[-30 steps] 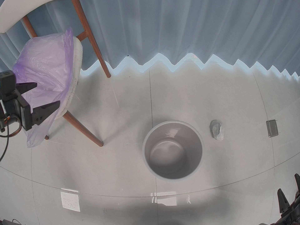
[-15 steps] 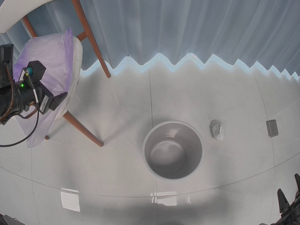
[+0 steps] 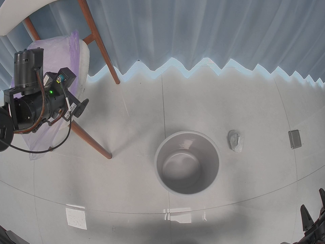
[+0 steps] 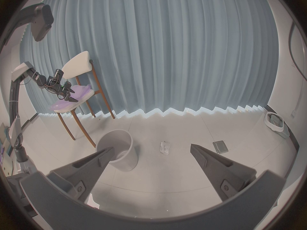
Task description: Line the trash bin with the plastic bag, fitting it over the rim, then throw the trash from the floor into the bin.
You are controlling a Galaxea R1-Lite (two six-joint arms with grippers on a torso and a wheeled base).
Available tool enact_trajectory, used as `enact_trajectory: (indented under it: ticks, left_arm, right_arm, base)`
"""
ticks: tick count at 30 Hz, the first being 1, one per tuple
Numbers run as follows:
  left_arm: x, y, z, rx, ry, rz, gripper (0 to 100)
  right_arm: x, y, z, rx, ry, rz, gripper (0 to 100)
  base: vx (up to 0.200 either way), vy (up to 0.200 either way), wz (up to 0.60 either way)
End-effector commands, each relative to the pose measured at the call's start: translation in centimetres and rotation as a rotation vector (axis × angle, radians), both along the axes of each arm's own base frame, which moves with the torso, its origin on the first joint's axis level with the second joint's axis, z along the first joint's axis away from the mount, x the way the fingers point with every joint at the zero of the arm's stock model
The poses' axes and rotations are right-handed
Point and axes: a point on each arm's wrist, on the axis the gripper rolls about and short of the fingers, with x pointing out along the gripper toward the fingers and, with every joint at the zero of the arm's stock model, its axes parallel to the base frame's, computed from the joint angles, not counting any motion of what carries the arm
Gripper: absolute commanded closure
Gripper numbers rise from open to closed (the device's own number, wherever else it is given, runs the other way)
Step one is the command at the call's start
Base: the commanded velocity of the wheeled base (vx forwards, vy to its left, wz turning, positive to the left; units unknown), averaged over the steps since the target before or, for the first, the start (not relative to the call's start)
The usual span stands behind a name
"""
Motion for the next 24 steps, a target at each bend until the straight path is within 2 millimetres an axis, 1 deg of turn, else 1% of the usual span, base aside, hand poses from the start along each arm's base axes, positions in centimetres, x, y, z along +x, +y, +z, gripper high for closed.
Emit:
enact_trajectory:
  ticks: [1, 7, 12, 13, 21, 24]
  left_arm:
    - [0.6, 0.4, -0.7, 0.018, 0.023, 0.034, 0]
    - [1.1, 1.3, -0.9, 0.027, 0.029, 0.071, 0]
    - [1.4, 2.2, -0.5, 0.050, -0.009, 0.096, 0]
    - [1.4, 2.2, -0.4, 0.053, -0.017, 0.096, 100]
    - [1.5, 2.2, -1.0, 0.050, 0.000, 0.094, 100]
    - [1.0, 2.1, -0.6, 0.034, -0.011, 0.084, 100]
  right_arm:
    - [0.0, 0.0, -0.5, 0.000, -0.002, 0.000, 0]
    - [0.0, 0.0, -0.5, 0.000, -0.002, 0.000, 0]
    - [0.0, 0.0, -0.5, 0.000, 0.000, 0.000, 0]
    - [0.0, 0.0, -0.5, 0.000, -0.002, 0.000, 0]
    - [0.0, 0.0, -0.5, 0.000, -0.002, 0.000, 0]
    - [0.0, 0.0, -0.5, 0.000, -0.002, 0.000, 0]
  base:
    - [0.000, 0.000, 0.00]
    - [0.000, 0.000, 0.00]
    - [0.000, 0.000, 0.00]
    - [0.000, 0.000, 0.00]
    - [0.000, 0.000, 0.00]
    - [0.000, 0.000, 0.00]
